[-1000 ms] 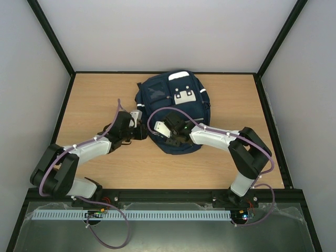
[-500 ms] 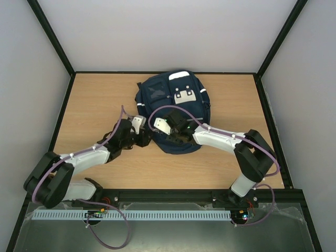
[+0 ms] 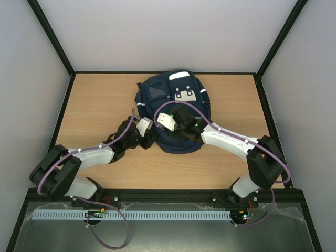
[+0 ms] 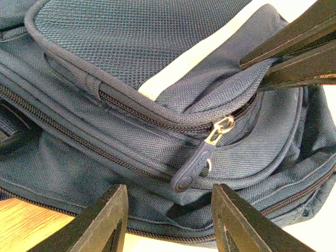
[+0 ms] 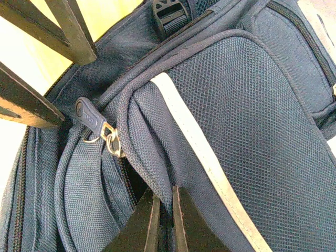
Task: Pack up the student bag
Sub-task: Zip the student bag at the center of the board.
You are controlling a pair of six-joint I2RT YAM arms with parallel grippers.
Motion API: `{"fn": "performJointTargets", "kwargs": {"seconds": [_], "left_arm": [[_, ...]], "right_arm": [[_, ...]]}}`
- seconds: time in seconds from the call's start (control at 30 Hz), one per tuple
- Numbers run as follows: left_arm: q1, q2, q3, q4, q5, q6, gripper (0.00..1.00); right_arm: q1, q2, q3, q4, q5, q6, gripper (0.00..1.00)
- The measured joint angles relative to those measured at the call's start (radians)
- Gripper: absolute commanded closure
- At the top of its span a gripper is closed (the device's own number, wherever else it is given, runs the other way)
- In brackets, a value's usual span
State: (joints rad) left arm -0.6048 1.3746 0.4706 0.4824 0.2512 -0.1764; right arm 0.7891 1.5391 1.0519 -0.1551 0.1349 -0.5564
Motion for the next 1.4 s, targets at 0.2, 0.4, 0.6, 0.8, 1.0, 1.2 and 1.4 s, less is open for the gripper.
{"fn": "performJointTargets", "kwargs": {"seconds": [0.2,0.4,0.6,0.8,1.0,1.2,1.4], "left_arm": [[0.000,0.046,0.009,0.047,0.041,0.023,0.62],[0.000,0.119,0.031,0.084,0.083,0.033,0.85],[-0.009,0.132,0.037,0.088,0.111,0.031,0.98],[-0.053,0.110,0.040,0.025,0.071,0.026,0.98],[-0.096,0.085,0.040,-0.019,0.014,0.003,0.98],[-0.143,0.099,0.068,-0.073,-0.032,-0.046,0.98],[-0.188,0.129,0.120,-0.139,-0.063,-0.145,0.97]], "right_arm": [[-0.004,0.000,0.000,-0.001,-0.016,0.015,0.95],[-0.005,0.000,0.000,-0.004,-0.027,0.029,0.93],[-0.006,0.000,0.000,-0.010,-0.026,0.046,0.72],[-0.041,0.000,0.000,-0.070,-0.103,0.090,0.52],[-0.180,-0.050,0.002,-0.155,-0.232,0.142,0.49],[-0.312,-0.109,-0.005,-0.170,-0.254,0.179,0.50],[-0.361,-0.018,-0.042,-0.131,-0.246,0.215,0.53]]}}
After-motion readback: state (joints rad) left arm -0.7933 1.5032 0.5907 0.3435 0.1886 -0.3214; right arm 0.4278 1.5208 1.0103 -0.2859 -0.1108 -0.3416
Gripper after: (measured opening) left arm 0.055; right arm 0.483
